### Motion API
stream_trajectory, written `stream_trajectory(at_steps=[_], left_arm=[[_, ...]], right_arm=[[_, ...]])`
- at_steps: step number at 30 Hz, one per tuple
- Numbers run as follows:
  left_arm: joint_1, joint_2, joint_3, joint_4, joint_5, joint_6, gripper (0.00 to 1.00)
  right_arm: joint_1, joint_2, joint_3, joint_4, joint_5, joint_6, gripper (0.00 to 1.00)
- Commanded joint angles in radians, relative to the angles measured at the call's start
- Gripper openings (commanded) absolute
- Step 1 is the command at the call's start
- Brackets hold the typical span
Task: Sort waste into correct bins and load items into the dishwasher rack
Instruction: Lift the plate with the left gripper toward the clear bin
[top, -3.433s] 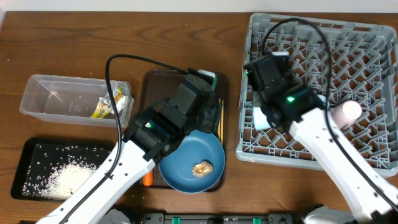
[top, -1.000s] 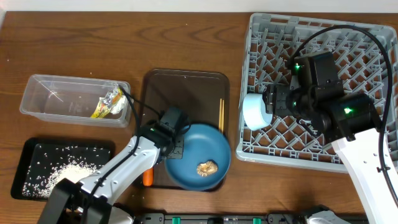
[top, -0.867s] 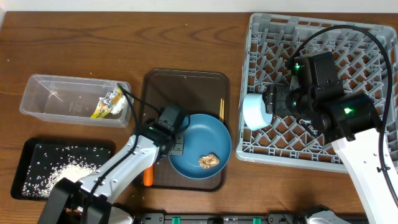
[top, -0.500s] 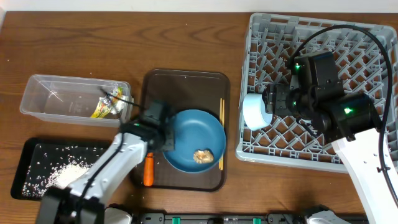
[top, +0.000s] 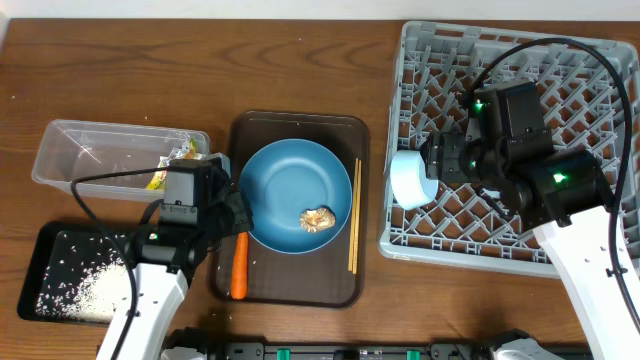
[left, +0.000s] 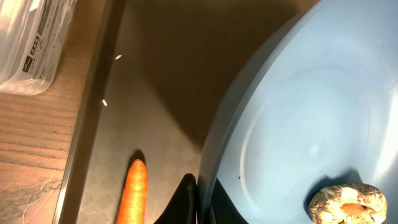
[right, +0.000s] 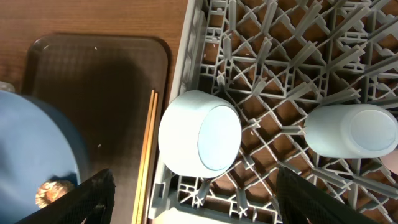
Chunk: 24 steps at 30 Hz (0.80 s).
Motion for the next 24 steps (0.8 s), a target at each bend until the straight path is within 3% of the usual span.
stream_trajectory(at_steps=[1, 8, 14, 15, 16, 18, 24], left_arm=[[0.005, 0.0, 0.029, -0.013, 0.012, 0.053, 0.06], [0.006, 0.14, 0.027, -0.064, -0.161, 0.119, 0.06], [0.006, 0.271, 0.027, 0.04, -0.162, 0.138, 0.07], [0.006, 0.281, 0.03, 0.043, -0.163, 0.139, 0.17], [0.006, 0.283, 0.034, 0.039, -0.162, 0.142, 0.35], [0.006, 0.276, 0.068, -0.006, -0.162, 0.142, 0.5], [-0.029, 0.226, 0.238, -0.188, -0.098, 0.186, 0.54]], right_arm=[[-0.003, -0.002, 0.004, 0.0, -0.003, -0.018, 0.76], [-0.003, -0.002, 0.004, -0.001, -0.003, -0.018, 0.76], [-0.003, -0.002, 0.004, 0.0, -0.003, -0.018, 0.77], [-0.003, -0.002, 0.004, 0.0, -0.003, -0.018, 0.77], [-0.003, -0.002, 0.004, 0.0, -0.003, -0.018, 0.77], [-0.003, -0.002, 0.004, 0.0, -0.003, -0.018, 0.77], [-0.003, -0.002, 0.004, 0.012, 0.001, -0.019, 0.79]])
